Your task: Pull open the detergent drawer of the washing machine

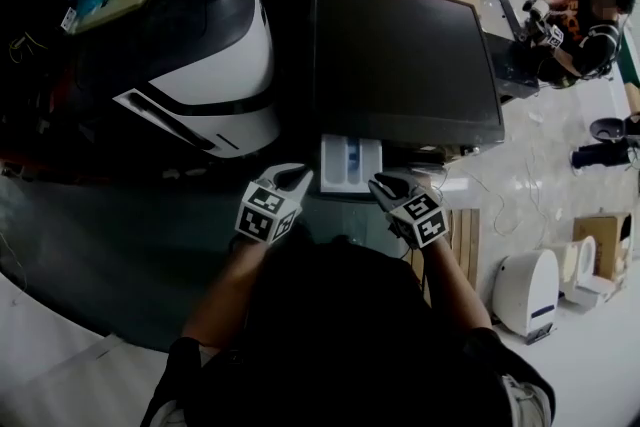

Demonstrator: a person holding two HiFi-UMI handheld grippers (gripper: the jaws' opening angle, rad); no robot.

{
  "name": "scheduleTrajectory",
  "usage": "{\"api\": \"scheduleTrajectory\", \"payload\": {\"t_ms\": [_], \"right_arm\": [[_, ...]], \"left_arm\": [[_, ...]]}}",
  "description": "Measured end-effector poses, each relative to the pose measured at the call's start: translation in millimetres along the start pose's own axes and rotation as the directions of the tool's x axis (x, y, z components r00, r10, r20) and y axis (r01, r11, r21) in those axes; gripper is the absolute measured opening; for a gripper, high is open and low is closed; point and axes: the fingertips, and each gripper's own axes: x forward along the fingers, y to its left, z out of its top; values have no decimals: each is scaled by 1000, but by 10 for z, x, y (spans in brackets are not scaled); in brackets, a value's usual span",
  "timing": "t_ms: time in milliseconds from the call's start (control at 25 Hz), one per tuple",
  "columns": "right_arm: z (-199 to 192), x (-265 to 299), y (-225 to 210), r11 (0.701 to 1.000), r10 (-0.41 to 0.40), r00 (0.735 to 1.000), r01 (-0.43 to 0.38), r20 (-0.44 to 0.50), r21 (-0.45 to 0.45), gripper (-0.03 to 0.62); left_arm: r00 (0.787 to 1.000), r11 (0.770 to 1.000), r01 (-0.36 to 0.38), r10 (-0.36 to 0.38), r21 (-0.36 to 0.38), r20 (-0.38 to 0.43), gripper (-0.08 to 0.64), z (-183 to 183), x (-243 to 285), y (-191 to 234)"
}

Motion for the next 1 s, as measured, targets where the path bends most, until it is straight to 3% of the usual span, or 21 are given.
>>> {"api": "scheduleTrajectory", "payload": {"t_ms": [200,400,600,800,1000], "right_arm": [[382,2,-143,990,-97,991,86,93,115,74],[751,-153,-371,951,-233,950,177,210,254,30],[962,-338,-470,956,-239,934,177,267,235,5],[1346,-528,-697,975,-197,918,148,343,163,3],[1783,-862,-950,988,-152,883,127,444,85,3]], "left_arm": [[999,1000,-1,1,-11,49,32,290,-51,259],[997,1000,13,-13,-7,81,28,558,-55,464],[989,999,-34,39,-36,142,26,835,-150,576],[980,994,-107,104,6,168,25,1190,-101,588],[956,986,-164,147,45,255,23,1777,-39,390]]}}
